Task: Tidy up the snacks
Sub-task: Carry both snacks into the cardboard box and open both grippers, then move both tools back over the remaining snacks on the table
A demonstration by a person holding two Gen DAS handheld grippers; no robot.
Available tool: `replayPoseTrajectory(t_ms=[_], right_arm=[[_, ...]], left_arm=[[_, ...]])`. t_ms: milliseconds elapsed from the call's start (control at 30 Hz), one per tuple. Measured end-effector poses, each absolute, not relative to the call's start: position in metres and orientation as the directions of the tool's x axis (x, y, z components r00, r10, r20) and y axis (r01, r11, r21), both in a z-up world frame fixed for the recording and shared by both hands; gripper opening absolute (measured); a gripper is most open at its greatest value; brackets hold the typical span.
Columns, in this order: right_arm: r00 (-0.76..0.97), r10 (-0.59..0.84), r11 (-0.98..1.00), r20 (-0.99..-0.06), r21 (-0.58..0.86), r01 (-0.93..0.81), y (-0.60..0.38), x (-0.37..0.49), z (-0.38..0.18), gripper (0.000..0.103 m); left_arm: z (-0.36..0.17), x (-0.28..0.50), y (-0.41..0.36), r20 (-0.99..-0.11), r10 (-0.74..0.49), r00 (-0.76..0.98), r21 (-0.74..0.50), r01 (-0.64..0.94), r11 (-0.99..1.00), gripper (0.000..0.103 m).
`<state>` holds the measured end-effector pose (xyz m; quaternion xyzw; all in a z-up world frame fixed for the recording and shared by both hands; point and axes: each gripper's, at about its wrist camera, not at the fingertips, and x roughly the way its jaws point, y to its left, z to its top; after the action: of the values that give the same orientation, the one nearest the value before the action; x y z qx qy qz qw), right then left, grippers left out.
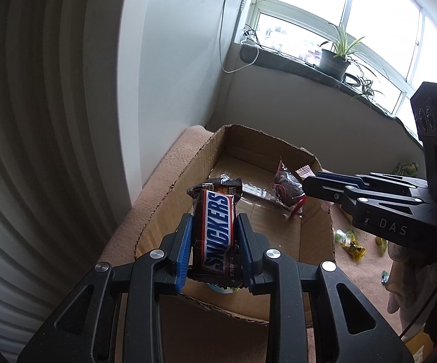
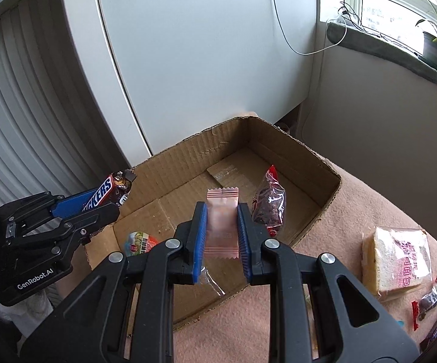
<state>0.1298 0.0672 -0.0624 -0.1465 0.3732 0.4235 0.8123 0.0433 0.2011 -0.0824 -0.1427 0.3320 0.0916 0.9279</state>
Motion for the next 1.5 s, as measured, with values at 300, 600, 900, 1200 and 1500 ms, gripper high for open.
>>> replayPoseTrajectory(t_ms=[300, 600, 900, 1200, 1500], right_arm=[[0.417, 0.586, 0.611, -0.695, 0.040, -0.791, 0.061, 0.124, -0.050, 0.077], [0.467, 0.578, 0.651, -0.670, 0.033, -0.758, 0.024, 0.119, -0.032, 0.079], [0.541, 0.563, 0.712, -0.625, 0.036, -0.701, -0.055, 0.100, -0.006, 0.079], [0.613, 0.516, 0.784, -0.599, 0.042, -0.620, -0.145, 0.079, 0.008, 0.079], [0.660, 0.437, 0.855, -0.611, 0.054, -0.516, -0.225, 0.068, -0.001, 0.079]], left_arm=[[-0.081, 0.041, 0.200, -0.646, 0.106, 0.756, -0.184, -0.288, 0.940, 0.048], [-0.067, 0.031, 0.188, -0.615, 0.094, 0.783, -0.198, -0.268, 0.943, 0.049], [-0.046, 0.016, 0.157, -0.565, 0.045, 0.824, -0.213, -0.198, 0.957, 0.049], [-0.036, 0.009, 0.112, -0.531, -0.044, 0.846, -0.221, -0.089, 0.971, 0.049], [-0.043, 0.009, 0.072, -0.539, -0.132, 0.832, -0.247, -0.006, 0.969, 0.049]])
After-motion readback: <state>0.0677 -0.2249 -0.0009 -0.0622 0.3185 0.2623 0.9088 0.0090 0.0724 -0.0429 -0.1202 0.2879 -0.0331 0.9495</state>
